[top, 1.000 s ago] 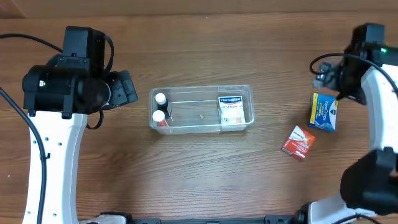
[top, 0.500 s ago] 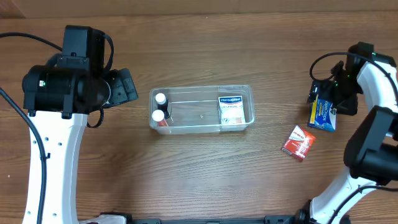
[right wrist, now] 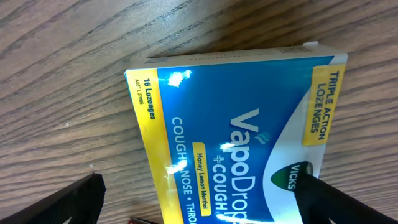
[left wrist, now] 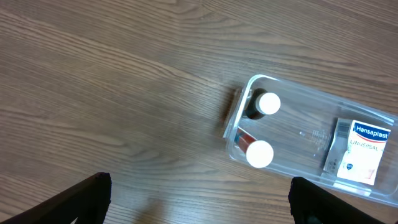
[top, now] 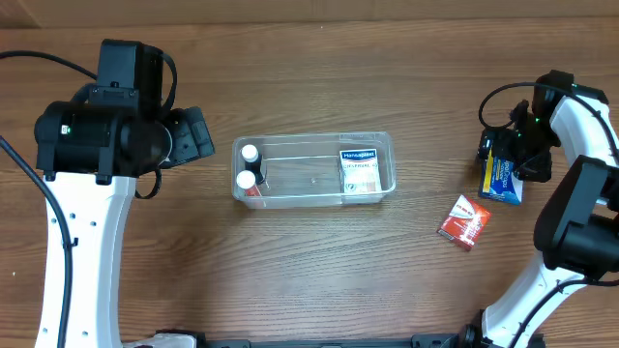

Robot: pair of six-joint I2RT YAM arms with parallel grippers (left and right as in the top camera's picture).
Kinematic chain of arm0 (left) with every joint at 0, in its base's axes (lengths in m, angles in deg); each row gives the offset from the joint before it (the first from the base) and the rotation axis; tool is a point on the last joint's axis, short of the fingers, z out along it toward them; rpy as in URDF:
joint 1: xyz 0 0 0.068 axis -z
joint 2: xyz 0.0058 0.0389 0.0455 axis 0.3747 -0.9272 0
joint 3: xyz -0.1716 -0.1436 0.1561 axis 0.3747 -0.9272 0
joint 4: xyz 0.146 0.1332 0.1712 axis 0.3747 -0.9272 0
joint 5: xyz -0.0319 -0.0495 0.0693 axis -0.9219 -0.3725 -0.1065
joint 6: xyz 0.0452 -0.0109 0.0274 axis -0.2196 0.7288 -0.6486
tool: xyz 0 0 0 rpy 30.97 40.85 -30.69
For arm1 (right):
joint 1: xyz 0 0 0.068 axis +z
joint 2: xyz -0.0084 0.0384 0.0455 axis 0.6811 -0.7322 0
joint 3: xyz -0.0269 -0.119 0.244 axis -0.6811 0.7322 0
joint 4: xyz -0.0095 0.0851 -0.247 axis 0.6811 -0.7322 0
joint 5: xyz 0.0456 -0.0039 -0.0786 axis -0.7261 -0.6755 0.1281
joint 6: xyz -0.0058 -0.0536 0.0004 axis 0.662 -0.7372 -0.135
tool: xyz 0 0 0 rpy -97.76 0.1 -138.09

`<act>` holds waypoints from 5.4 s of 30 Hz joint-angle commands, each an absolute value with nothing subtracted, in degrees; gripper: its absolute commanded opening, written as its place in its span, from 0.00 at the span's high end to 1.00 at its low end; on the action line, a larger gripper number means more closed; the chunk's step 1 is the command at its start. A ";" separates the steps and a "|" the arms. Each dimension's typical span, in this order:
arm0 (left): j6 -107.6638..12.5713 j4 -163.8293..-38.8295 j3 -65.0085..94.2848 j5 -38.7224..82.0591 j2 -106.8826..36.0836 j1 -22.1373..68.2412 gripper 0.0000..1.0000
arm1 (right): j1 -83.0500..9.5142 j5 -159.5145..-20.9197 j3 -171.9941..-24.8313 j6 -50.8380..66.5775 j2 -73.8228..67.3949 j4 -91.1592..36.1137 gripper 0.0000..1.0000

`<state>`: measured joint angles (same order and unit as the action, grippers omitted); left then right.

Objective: Pack container

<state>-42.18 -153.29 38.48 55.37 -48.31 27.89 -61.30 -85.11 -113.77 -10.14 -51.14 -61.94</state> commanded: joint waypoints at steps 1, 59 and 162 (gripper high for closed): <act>-43.62 -153.38 38.11 55.92 -48.77 27.67 0.08 | -61.32 -85.73 -115.58 -9.68 -51.33 -62.83 0.00; -44.15 -153.84 38.11 55.87 -48.77 27.67 0.00 | -6.57 -84.00 -122.27 16.55 -49.95 -58.20 0.26; -54.88 -150.39 38.05 49.16 -51.58 27.63 0.00 | -38.13 -83.63 -123.21 8.50 -23.03 -69.54 0.00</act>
<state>-52.98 -147.44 38.05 48.99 -51.32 27.89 -37.92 -82.40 -123.06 10.60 -26.48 -68.36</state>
